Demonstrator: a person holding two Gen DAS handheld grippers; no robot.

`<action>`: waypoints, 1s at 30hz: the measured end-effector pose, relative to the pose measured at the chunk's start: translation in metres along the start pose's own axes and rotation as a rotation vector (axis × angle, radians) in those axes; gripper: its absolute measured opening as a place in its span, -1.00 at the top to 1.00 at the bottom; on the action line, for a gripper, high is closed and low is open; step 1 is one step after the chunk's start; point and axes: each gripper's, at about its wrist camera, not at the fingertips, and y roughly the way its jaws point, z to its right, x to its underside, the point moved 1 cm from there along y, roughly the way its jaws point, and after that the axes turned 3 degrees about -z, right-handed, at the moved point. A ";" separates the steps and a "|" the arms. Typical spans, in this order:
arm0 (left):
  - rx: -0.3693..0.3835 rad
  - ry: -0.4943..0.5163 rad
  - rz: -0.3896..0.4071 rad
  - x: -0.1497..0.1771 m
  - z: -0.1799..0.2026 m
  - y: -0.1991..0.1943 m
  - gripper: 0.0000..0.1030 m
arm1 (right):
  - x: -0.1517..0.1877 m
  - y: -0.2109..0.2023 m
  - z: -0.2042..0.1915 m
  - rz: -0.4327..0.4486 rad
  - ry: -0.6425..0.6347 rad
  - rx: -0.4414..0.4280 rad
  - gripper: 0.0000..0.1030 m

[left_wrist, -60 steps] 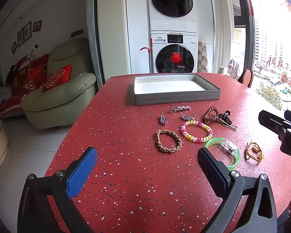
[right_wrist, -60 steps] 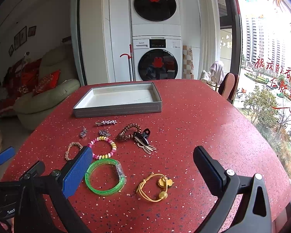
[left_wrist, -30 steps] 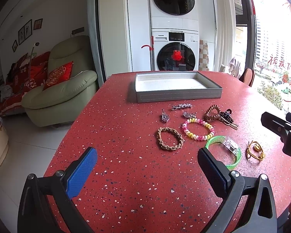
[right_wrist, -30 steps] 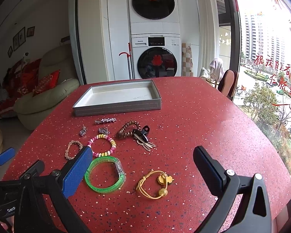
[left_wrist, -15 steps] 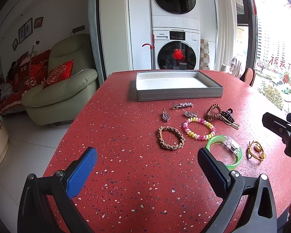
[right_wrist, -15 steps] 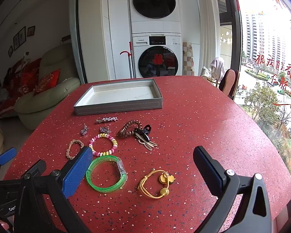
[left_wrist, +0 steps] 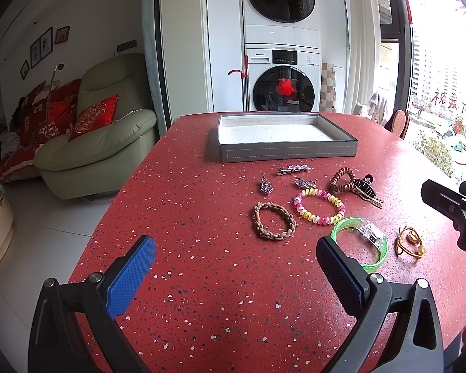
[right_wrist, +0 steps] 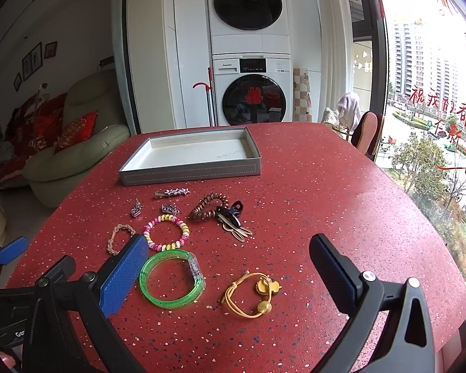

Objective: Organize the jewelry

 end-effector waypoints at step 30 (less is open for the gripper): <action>-0.005 -0.005 -0.013 0.004 0.001 0.003 -1.00 | 0.000 -0.001 -0.002 -0.004 0.000 -0.004 -1.00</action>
